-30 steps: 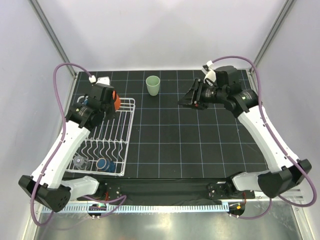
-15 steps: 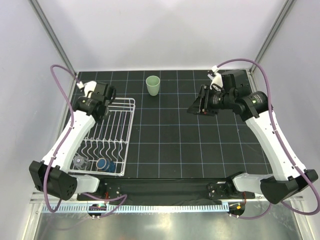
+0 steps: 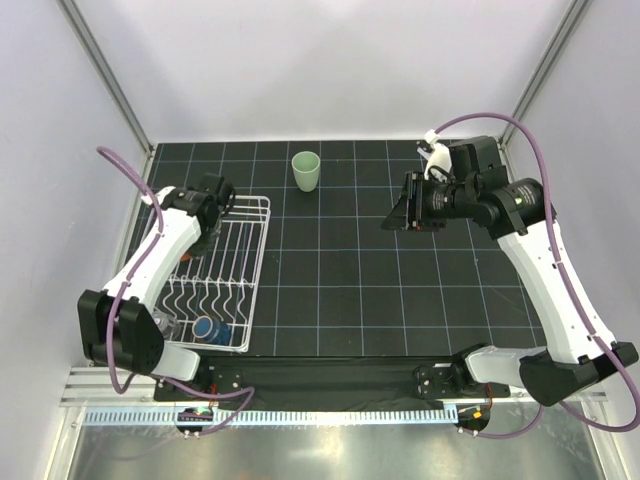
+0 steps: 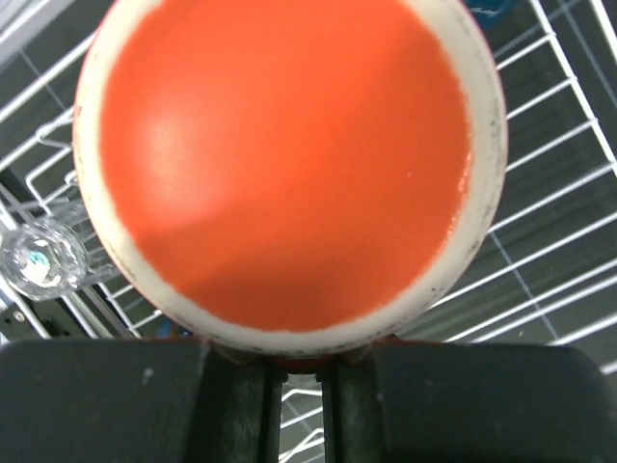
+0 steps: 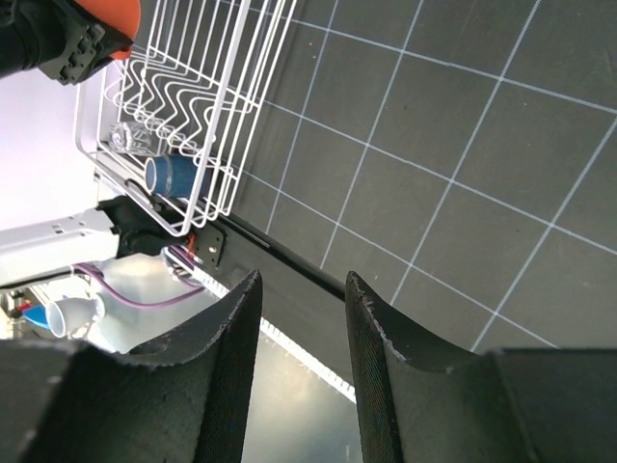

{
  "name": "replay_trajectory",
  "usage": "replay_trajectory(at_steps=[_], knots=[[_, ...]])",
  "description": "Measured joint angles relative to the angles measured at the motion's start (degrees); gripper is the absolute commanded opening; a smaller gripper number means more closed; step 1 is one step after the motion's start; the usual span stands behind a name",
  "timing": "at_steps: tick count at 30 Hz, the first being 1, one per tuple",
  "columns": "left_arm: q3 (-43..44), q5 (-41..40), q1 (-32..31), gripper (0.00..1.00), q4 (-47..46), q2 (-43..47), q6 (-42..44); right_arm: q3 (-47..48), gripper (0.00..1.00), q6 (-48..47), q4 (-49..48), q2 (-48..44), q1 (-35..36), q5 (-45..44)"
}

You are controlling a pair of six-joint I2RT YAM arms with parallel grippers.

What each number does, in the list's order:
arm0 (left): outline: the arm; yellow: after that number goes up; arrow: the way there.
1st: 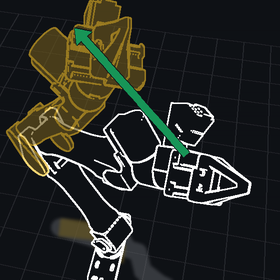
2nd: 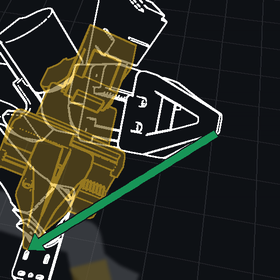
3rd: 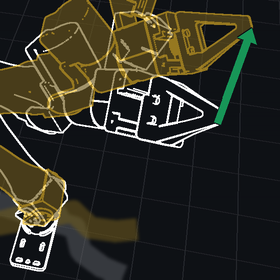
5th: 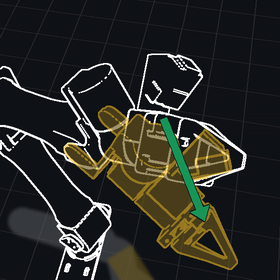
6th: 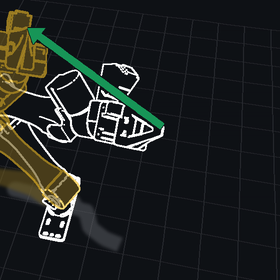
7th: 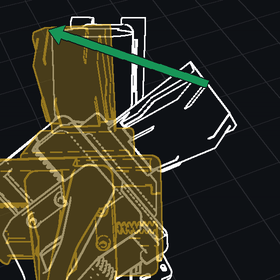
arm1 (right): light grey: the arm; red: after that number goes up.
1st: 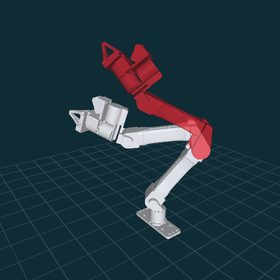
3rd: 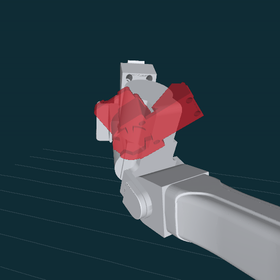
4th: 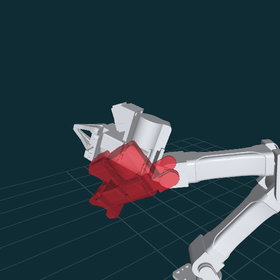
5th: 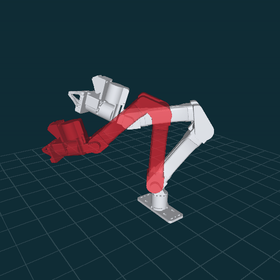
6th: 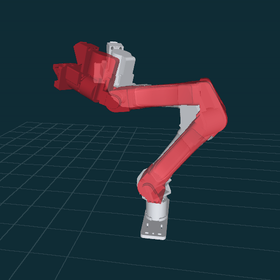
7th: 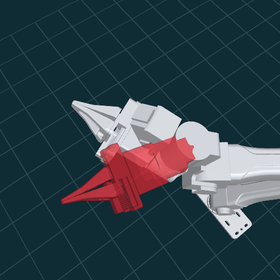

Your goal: Load the cups into the dish rack

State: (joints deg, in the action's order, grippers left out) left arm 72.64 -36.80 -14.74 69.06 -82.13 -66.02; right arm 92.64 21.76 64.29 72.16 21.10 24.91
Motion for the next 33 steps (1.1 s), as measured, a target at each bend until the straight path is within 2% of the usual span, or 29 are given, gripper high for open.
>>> replay_trajectory(at_steps=[15, 21, 33], knots=[[-3.67, -0.70, 3.23, 0.00, -1.88, -1.79, -13.03, 2.91, 0.42, -3.04, 3.56, 2.27, -0.13, -1.11], [-3.93, -0.72, 5.81, 0.00, -2.34, -4.46, -14.62, 2.95, 0.42, -3.23, 4.57, 3.17, -0.13, -1.31], [-6.19, -0.70, 6.29, 0.00, -5.77, -6.51, -15.10, 4.33, 0.42, -3.50, 6.54, 4.92, -0.13, -1.62]])
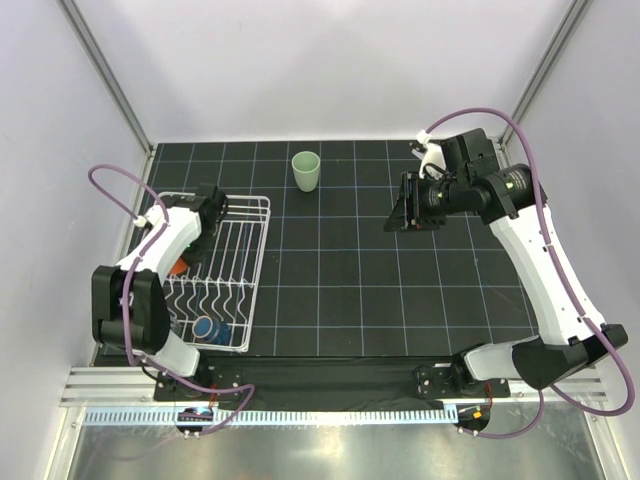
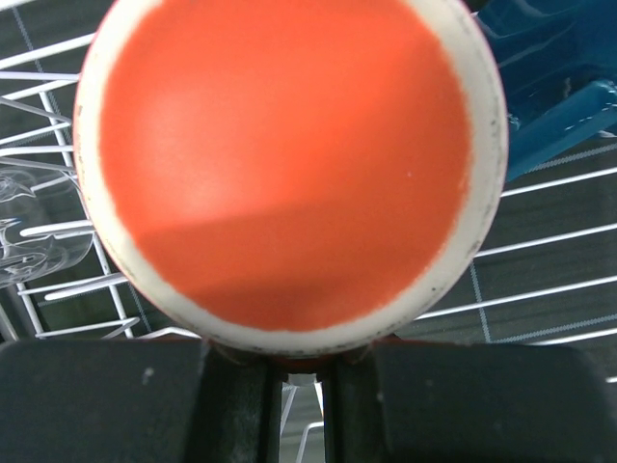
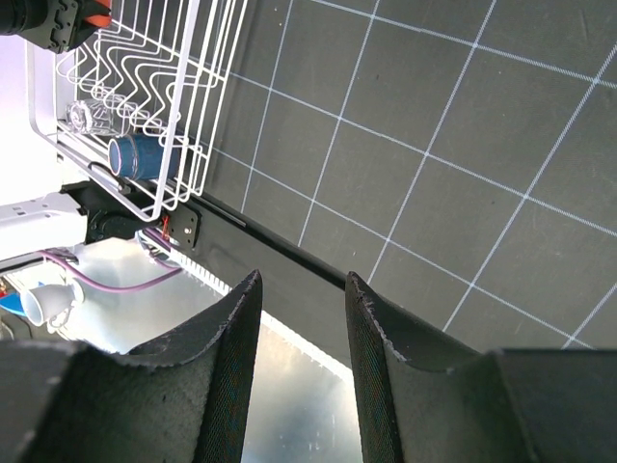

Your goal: Load the cups into the dish rack

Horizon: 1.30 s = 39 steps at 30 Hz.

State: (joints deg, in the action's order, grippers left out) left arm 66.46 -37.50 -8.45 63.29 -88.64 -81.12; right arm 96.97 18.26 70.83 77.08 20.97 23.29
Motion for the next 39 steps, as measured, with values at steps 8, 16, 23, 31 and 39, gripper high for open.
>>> replay_trajectory(at_steps=[8, 16, 23, 31, 39], knots=[[-0.70, 0.00, 0.72, 0.00, -1.01, -2.14, -1.18, 1.79, 0.42, -0.42, 1.53, 0.68, 0.00, -0.44], [-0.70, 0.15, 1.42, 0.00, -2.03, -4.07, -2.25, 1.86, 0.42, -0.63, 1.75, 1.95, 0.00, -0.59], [-1.27, 1.66, 1.68, 0.00, -3.54, -6.45, -3.76, 2.47, 0.42, -1.18, 2.43, 2.45, 0.00, -1.09], [-1.29, 2.84, 2.05, 0.00, -4.76, -8.48, -4.66, 2.58, 0.42, -1.66, 2.84, 2.45, 0.00, -1.44], [-1.11, 2.08, 3.58, 0.00, -5.14, -9.25, -5.51, 2.56, 0.42, -1.70, 3.02, 2.45, 0.00, -1.75]])
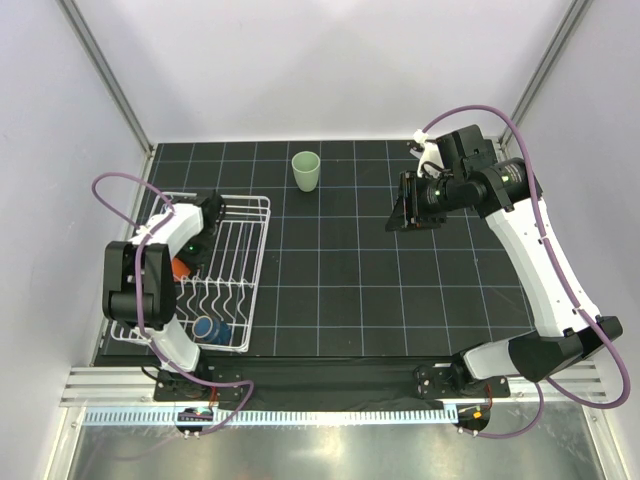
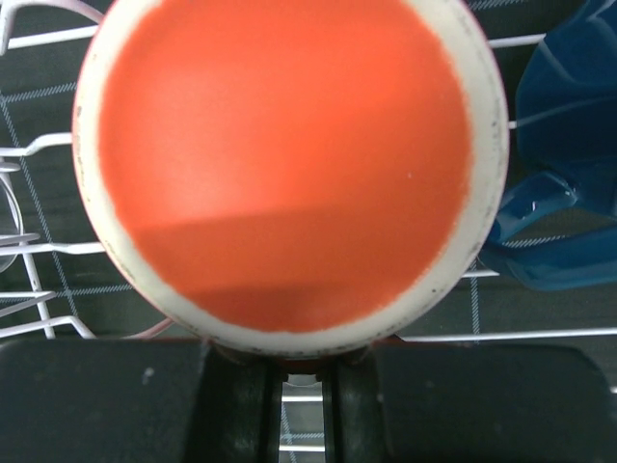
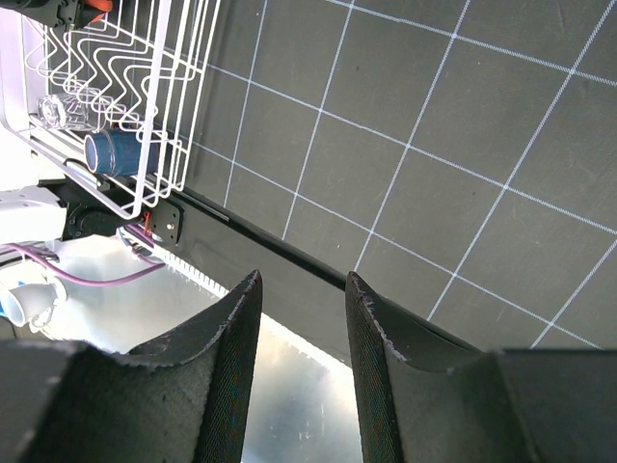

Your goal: Load the cups into the dish rack

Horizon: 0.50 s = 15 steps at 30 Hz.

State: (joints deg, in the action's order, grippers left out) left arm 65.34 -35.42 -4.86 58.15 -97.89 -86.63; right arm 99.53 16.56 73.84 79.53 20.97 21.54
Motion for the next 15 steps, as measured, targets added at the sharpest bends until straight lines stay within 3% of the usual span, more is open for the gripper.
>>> replay_trajectory(at_steps=[7, 11, 15], knots=[[0.31, -0.83, 0.57, 0.02, -0.44, -0.90, 0.00, 0.00, 0.42, 0.00, 0.00, 0.00, 0.00, -0.02], [0.76, -1.27, 0.68, 0.15, -0.87, -1.55, -0.11, 0.00, 0.42, -0.02, 0.00, 0.00, 0.00, -0.04], [0.74, -1.14, 0.76, 0.20, -1.03, -1.73, -0.17, 0.00, 0.43, -0.17, 0.00, 0.00, 0.00, -0.26]])
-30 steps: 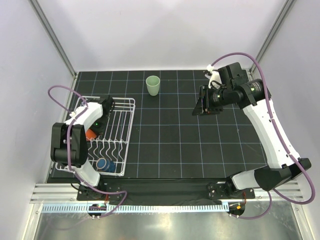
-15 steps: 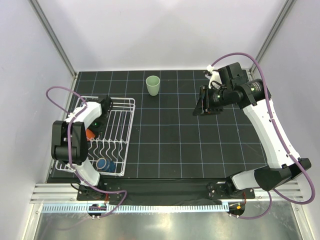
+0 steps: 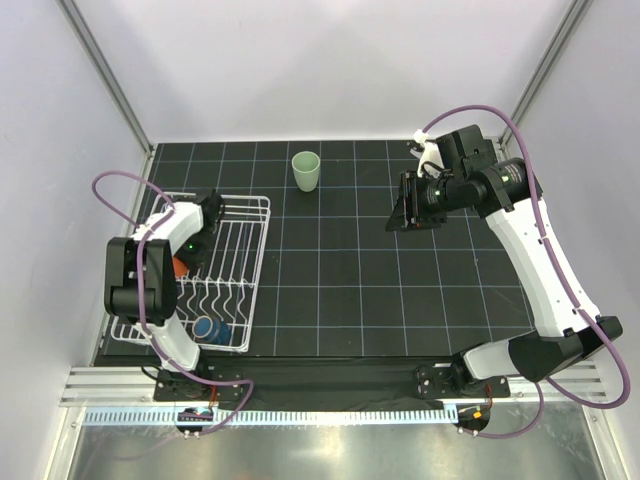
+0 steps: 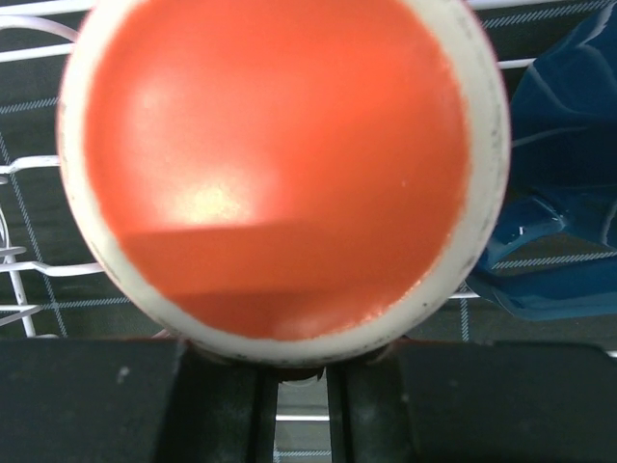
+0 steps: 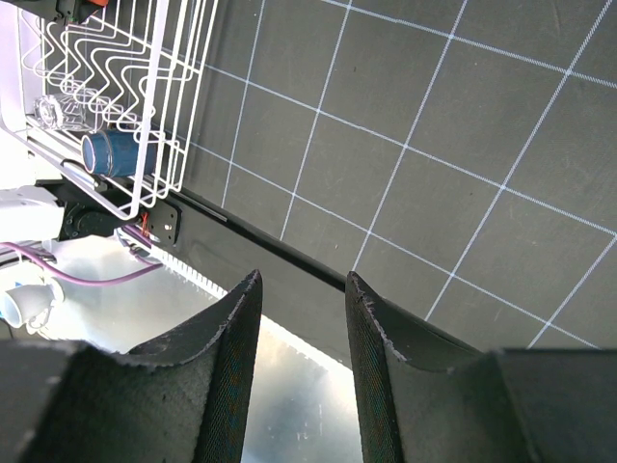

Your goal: Load the cups into the dish rack

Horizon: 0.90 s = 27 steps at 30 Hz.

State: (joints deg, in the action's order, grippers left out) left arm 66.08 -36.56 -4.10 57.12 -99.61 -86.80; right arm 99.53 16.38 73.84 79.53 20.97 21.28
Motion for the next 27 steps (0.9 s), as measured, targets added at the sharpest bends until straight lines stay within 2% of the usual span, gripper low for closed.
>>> replay_trajectory(at_steps=[21, 27], knots=[[0.00, 1.68, 0.11, 0.38, 1.73, -1.09, -0.13, -0.70, 0.42, -0.02, -0.02, -0.15, 0.00, -0.17], [0.24, 2.14, 0.13, 0.37, 2.58, -0.39, -0.17, -0.76, 0.42, -0.02, -0.02, -0.20, 0.00, -0.17]])
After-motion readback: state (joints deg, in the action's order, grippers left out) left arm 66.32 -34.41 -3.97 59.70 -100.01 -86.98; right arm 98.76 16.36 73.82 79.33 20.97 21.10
